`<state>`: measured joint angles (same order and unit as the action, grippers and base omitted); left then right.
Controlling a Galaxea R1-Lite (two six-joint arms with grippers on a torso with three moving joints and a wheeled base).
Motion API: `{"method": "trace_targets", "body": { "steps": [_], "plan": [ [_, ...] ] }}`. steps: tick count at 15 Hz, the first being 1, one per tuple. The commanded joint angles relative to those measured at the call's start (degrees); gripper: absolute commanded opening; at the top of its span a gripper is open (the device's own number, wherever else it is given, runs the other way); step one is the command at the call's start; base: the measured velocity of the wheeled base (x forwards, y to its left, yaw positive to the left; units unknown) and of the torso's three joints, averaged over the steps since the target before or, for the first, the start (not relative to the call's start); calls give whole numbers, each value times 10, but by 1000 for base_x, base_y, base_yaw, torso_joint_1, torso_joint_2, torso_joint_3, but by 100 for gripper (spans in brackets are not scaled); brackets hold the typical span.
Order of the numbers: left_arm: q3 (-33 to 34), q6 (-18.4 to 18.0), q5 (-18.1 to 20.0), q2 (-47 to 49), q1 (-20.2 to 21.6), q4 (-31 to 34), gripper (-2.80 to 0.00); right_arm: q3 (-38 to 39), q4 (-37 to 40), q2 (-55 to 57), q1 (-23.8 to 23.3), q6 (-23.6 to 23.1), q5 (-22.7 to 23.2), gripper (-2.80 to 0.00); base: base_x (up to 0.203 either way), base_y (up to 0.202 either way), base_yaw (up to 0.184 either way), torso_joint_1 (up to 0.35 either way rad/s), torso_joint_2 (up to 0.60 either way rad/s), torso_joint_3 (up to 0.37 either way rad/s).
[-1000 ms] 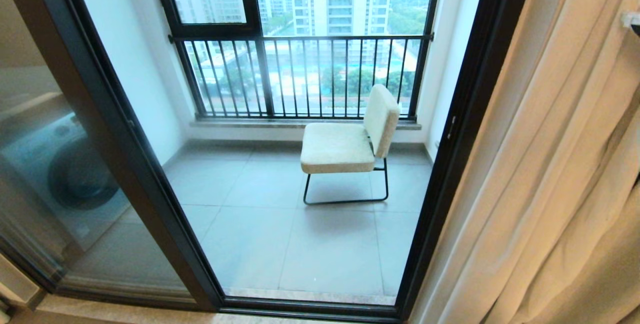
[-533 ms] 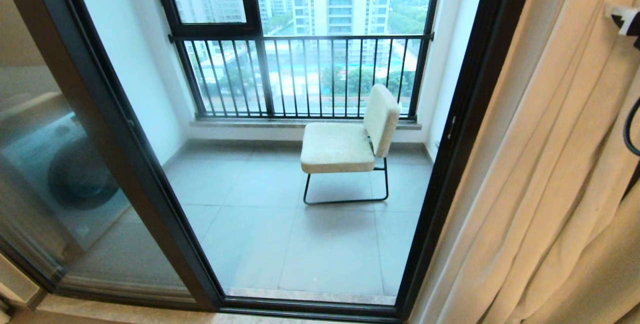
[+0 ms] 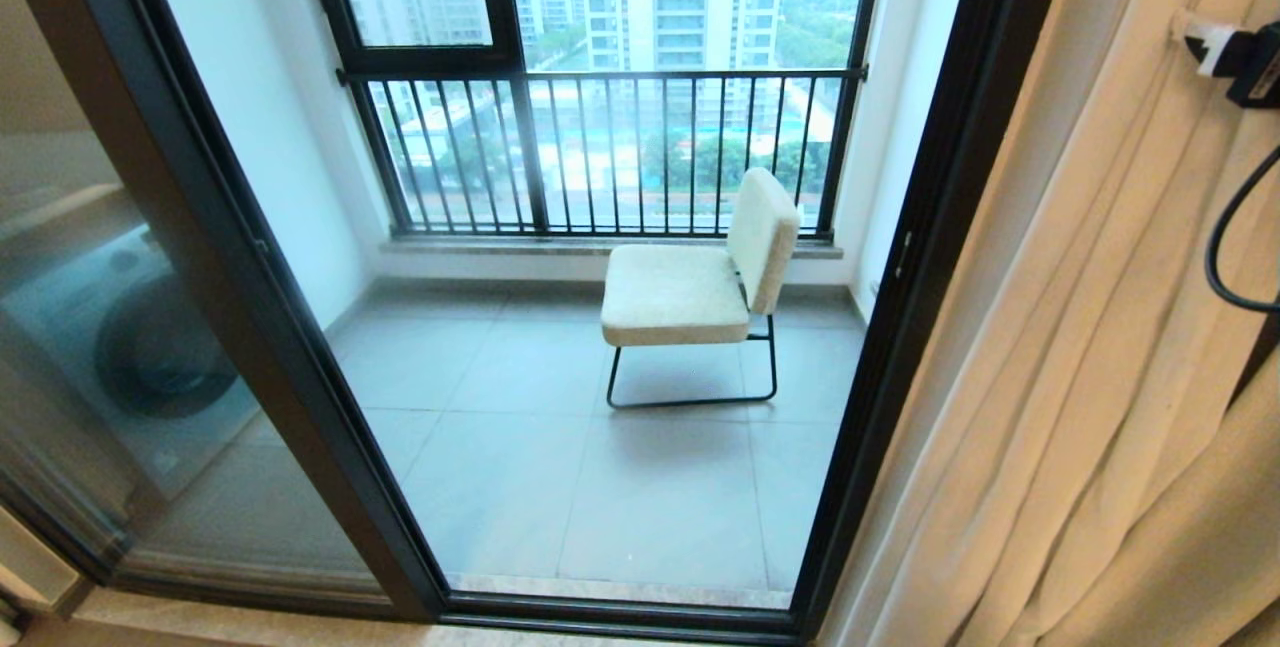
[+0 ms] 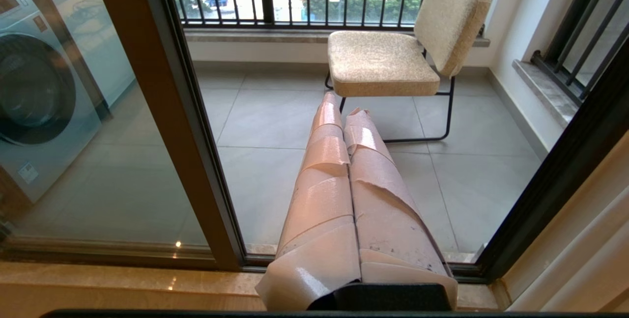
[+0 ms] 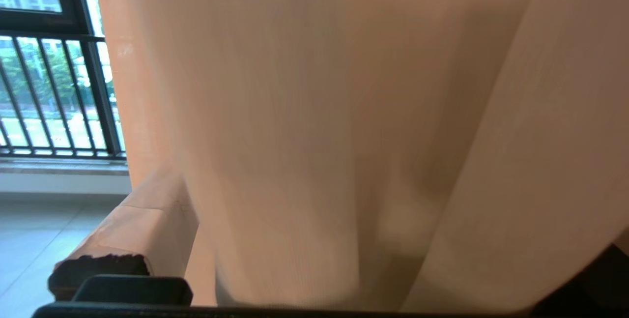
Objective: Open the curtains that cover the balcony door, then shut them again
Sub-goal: Close the inner curtains on both sides
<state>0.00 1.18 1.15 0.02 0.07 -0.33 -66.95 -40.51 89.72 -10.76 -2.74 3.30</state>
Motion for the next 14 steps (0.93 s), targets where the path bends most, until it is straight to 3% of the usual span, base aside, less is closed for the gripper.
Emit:
{"method": "trace_targets", "body": {
  "steps": [1, 2, 3, 14],
  "plan": [
    [0, 0, 0, 0, 0, 0, -280, 0, -3, 2, 2, -1, 0, 0, 0, 0, 0, 0, 0, 0],
    [0, 0, 0, 0, 0, 0, -280, 1, -3, 2, 3, -2, 0, 0, 0, 0, 0, 0, 0, 0],
    [0, 0, 0, 0, 0, 0, -280, 2, -3, 1, 3, -2, 0, -280, 0, 0, 0, 0, 0, 0],
    [0, 0, 0, 0, 0, 0, -280, 12, -11, -28, 23, 2, 1, -280, 0, 0, 0, 0, 0, 0]
  ]
}}
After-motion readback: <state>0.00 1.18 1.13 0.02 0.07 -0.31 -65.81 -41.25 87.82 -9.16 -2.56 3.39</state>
